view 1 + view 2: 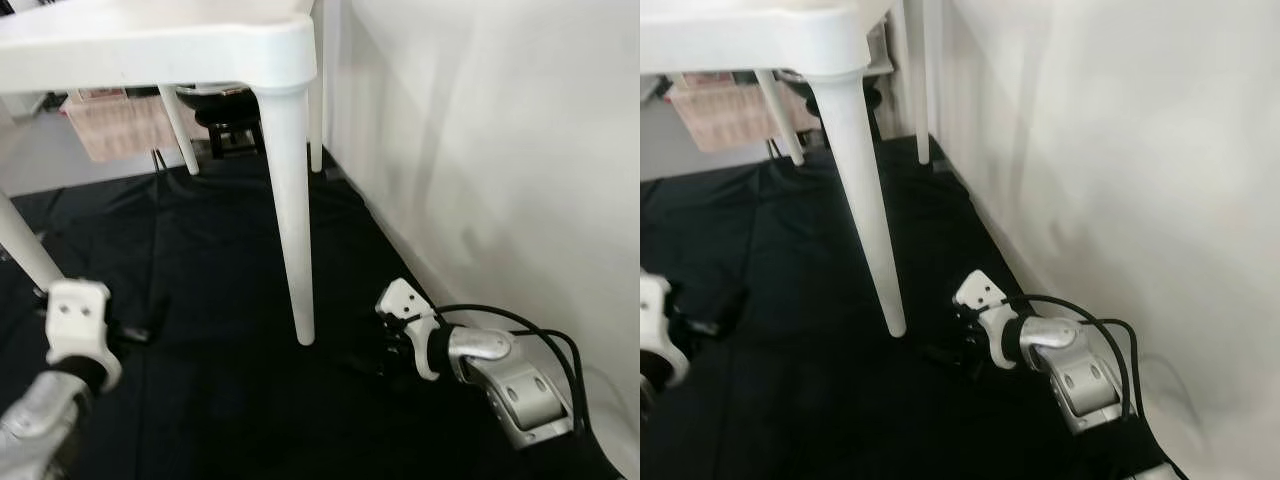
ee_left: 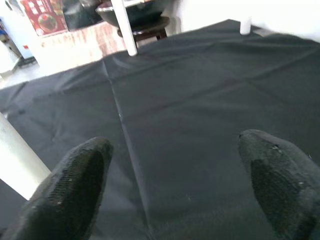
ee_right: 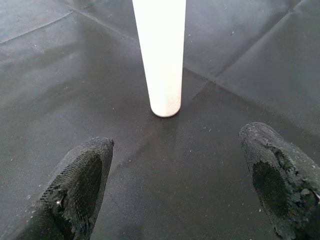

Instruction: Building children table

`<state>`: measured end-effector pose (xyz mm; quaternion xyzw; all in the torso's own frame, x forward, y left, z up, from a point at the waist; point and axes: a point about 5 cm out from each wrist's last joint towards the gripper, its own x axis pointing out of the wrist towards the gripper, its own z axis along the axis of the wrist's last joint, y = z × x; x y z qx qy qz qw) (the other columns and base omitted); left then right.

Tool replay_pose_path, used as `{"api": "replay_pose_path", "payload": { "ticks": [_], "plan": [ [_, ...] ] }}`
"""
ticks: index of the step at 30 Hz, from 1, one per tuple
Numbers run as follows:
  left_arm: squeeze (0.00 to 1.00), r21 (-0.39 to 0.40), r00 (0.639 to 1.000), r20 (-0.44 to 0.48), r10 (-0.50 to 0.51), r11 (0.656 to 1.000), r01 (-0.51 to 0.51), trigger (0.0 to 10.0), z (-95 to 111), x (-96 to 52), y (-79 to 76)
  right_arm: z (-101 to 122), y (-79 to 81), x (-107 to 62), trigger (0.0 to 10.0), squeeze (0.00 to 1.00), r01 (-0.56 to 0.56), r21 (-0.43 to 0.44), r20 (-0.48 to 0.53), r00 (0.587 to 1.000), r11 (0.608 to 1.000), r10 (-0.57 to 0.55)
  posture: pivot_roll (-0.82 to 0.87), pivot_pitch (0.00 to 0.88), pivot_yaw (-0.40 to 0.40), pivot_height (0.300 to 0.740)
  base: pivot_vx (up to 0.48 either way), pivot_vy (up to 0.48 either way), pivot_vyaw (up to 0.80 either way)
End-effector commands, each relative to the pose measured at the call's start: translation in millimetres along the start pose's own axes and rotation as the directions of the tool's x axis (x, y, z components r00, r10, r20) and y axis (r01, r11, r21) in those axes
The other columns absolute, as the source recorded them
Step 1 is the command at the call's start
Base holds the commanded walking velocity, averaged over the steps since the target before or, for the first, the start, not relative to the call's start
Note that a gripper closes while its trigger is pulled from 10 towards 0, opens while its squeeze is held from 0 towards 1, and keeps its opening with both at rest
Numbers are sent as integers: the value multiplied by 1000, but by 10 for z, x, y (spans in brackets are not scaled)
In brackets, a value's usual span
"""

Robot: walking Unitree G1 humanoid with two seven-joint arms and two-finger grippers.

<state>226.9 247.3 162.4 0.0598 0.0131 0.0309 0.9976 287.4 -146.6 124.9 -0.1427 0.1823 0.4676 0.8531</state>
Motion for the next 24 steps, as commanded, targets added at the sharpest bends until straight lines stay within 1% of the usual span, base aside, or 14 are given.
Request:
{"api": "replay_pose_path", "payload": {
  "ticks": [1,2,3,4,5,6,9,11,14,17,24],
  "plan": [
    [0,-28,999,-35,26,999,-27,10000,-126,-26,-50,1,-9,11,10000,0,-5,-1,2,1000,1000,5,-59,0,44,740,0,0,0],
    [0,-28,999,-35,26,999,-27,10000,-126,-26,-50,1,-9,11,10000,0,-5,-1,2,1000,1000,5,-59,0,44,740,0,0,0],
    [0,-58,998,-54,25,998,-28,10000,-190,-36,-112,7,-29,9,10000,0,0,6,6,1000,1000,0,-59,0,44,740,0,0,0],
    [0,-98,998,-54,29,995,-34,10000,-227,-47,-182,21,-53,15,10000,0,9,3,11,1000,1000,-9,-59,0,39,740,0,0,0],
    [0,-130,998,-52,33,991,-39,10000,-251,-51,-238,43,-68,30,10000,0,15,2,19,1000,1000,-15,-60,0,39,740,0,0,0],
    [0,-146,998,-47,36,988,-42,10000,-253,-51,-264,58,-73,41,10000,0,18,0,24,1000,1000,-18,-60,0,39,740,0,0,0],
    [0,-155,998,-47,40,987,-47,10000,-266,-53,-291,73,-75,57,10000,0,20,-5,30,999,1000,-20,-60,0,39,740,0,0,0],
    [0,-152,997,-62,39,987,-48,10000,-300,-51,-331,89,-98,112,10000,0,50,-5,37,998,999,-49,-68,0,39,740,0,0,0],
    [0,-149,996,-74,40,988,-51,10000,-332,-45,-354,125,-109,187,10000,0,87,20,62,994,996,-88,-66,0,40,740,-244,0,0],
    [0,-151,996,-78,41,987,-52,10000,-342,-40,-355,142,-92,229,10000,0,93,31,72,993,995,-95,-66,0,40,740,-256,0,0],
    [0,-147,995,-81,58,987,-69,10000,-364,-40,-336,162,-75,259,10000,0,90,32,84,992,995,-93,-68,0,40,740,-274,0,0]
  ]
}}
